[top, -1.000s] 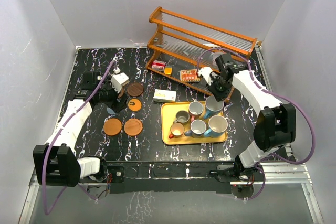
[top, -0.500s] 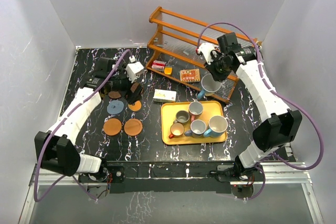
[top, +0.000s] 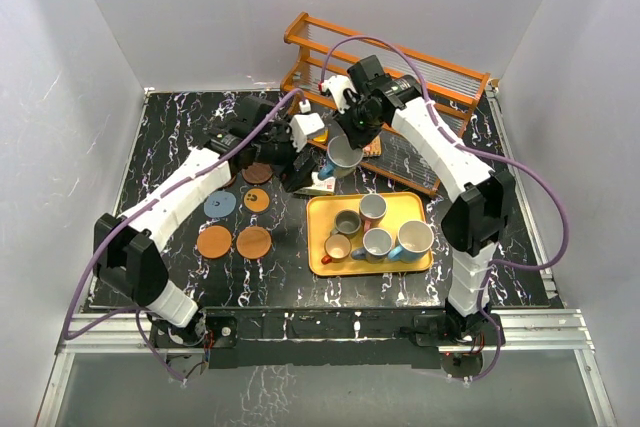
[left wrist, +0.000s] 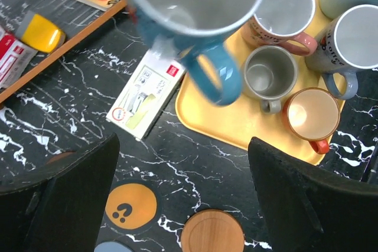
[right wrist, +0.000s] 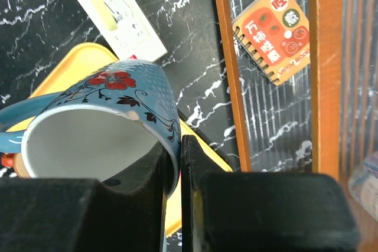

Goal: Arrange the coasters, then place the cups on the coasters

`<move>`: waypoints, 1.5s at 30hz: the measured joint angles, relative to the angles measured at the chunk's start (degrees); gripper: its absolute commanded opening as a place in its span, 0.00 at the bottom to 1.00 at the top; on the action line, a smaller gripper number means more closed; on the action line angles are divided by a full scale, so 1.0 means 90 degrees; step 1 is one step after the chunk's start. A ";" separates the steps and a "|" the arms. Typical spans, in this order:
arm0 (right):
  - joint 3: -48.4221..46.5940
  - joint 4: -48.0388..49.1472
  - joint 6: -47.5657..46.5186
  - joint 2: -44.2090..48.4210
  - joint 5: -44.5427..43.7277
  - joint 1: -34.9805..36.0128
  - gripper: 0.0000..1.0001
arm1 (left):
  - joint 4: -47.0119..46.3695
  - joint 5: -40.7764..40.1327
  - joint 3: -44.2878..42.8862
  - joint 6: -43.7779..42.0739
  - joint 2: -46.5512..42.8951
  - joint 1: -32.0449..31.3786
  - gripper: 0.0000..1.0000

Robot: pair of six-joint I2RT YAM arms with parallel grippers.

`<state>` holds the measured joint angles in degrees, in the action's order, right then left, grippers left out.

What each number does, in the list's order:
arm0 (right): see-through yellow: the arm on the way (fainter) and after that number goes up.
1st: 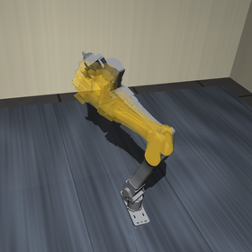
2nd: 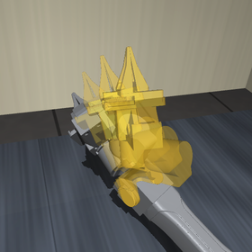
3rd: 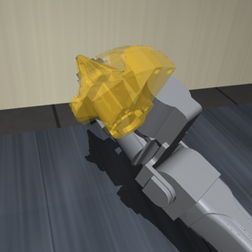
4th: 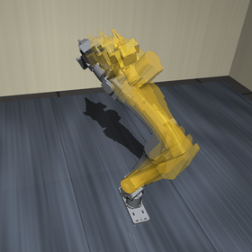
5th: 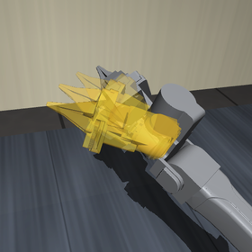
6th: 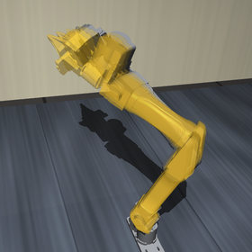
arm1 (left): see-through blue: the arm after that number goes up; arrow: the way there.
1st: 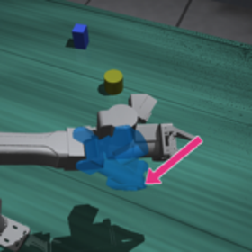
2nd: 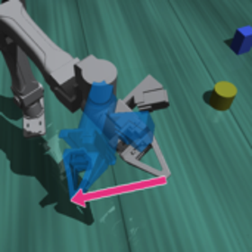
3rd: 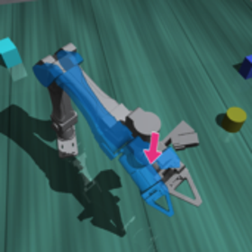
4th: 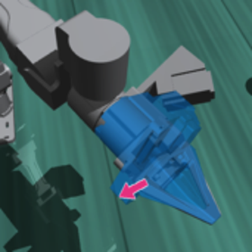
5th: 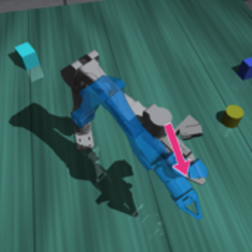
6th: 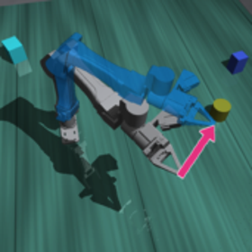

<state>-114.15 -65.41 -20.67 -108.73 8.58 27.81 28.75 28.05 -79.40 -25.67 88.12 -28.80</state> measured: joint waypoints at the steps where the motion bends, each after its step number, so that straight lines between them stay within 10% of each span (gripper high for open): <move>1: -0.0083 0.0017 0.0141 -0.0117 0.0024 0.0022 0.00 | -0.0010 -0.0073 0.0000 -0.0005 0.0041 -0.0090 0.87; 25: -0.0306 0.0323 0.1421 -0.0461 0.0801 0.0034 0.00 | -0.1107 -0.0899 0.0381 0.0053 0.0362 -0.0551 0.39; 34: -0.0311 0.0313 0.1576 -0.0559 0.0804 0.0024 0.00 | -0.1064 -0.1105 0.0459 0.0146 0.0384 -0.0624 0.00; 45: -0.0498 0.0299 0.1443 -0.0559 0.1020 0.0012 0.42 | -0.0988 -0.1209 0.0505 0.0090 0.0381 -0.0622 0.00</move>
<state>-118.63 -62.72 -7.68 -113.75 17.76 27.92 19.86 17.17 -74.85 -24.86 91.55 -34.39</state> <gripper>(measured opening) 0.360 0.164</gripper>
